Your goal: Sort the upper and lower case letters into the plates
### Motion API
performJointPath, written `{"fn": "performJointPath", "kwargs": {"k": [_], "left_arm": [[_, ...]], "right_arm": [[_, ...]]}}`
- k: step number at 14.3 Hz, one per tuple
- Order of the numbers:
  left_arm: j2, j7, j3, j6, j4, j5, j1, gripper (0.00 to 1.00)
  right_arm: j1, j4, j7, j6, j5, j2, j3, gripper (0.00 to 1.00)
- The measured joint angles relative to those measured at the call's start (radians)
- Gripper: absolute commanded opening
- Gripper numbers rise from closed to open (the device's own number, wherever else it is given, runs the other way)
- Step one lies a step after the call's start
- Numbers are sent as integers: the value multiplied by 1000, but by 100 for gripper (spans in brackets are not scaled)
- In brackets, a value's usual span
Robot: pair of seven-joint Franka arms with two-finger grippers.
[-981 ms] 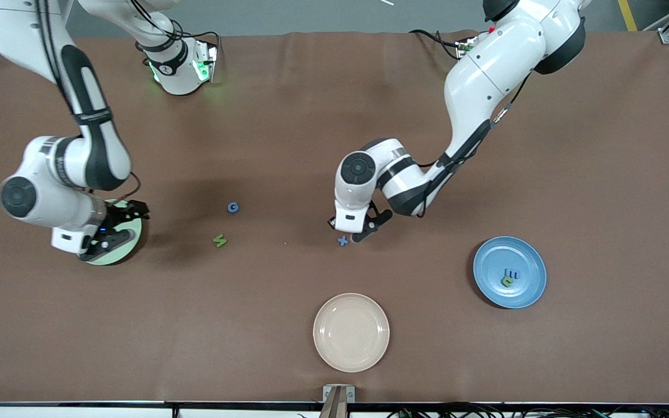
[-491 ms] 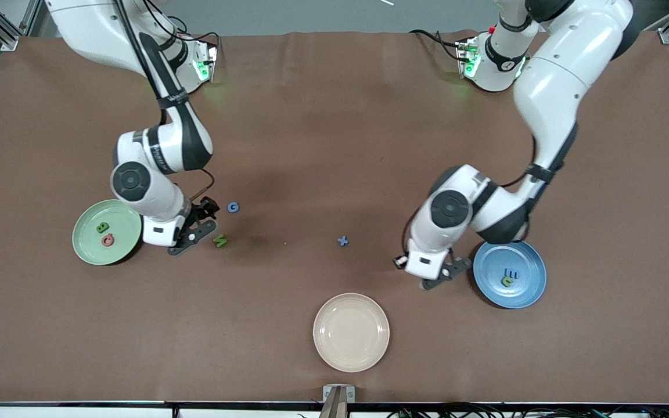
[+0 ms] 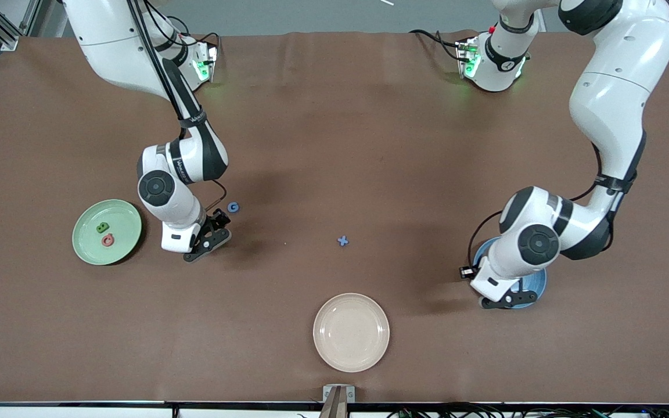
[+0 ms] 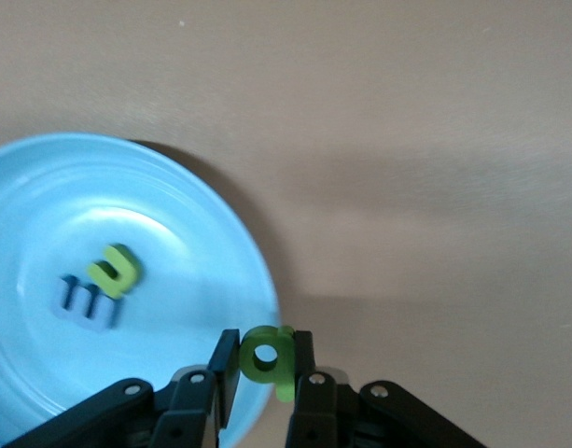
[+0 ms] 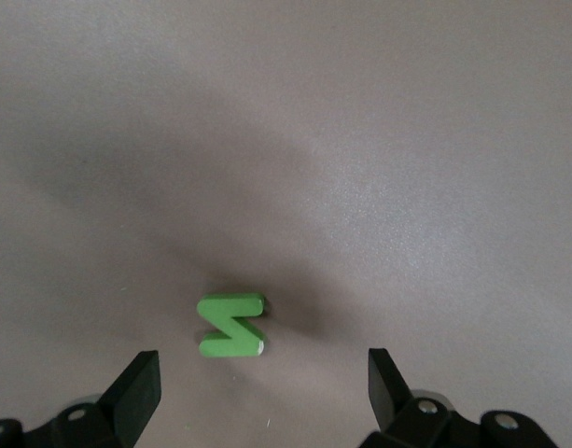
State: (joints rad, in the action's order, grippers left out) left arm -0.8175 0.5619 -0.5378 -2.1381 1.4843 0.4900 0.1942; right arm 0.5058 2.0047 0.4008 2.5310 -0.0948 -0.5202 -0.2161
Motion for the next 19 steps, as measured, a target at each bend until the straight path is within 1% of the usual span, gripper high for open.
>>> {"fn": "performJointPath", "kwargs": {"k": [3,4,5,6,7,8,9,11,13,14,15,17,19], "left_arm": [[-1,-128,3,3,8,0,34,3],[-1,-155,3,4,14,0,45,8],[-2,-171,4,5,21,0,55,17],[-4,-178,4,5,29,0,64,34],[-4,-181,4,5,37,0,69,87],[-4,-183,4,5,45,0,73,100],[-5,-185,4,5,49,0,75,100],[-5,-185,-8,4,49,-1,73,100],[-3,-148,-66,3,46,-3,69,100],[-2,-93,-104,3,44,-3,65,100],[0,-19,-139,3,42,-3,56,100],[2,120,-175,3,36,-3,6,100],[1,228,-171,3,11,-3,-85,100]], "right_arm": [[0,-26,0,4,-5,-31,0,87],[0,-33,-1,4,-19,-41,0,87],[1,-38,-1,4,-39,-49,1,87],[2,-40,-1,4,-53,-55,1,86],[4,-42,-1,4,-60,-61,2,86],[4,-43,-1,4,-61,-67,2,84],[4,-43,-1,4,-62,-71,2,81],[4,-43,-1,3,-62,-75,2,71],[4,-44,-1,0,-63,-77,2,59],[5,-47,-1,-2,-65,-75,3,53],[5,-50,-1,-5,-65,-74,2,50],[5,-52,-1,-7,-65,-74,2,41],[5,-53,-1,-9,-66,-73,2,30]]}}
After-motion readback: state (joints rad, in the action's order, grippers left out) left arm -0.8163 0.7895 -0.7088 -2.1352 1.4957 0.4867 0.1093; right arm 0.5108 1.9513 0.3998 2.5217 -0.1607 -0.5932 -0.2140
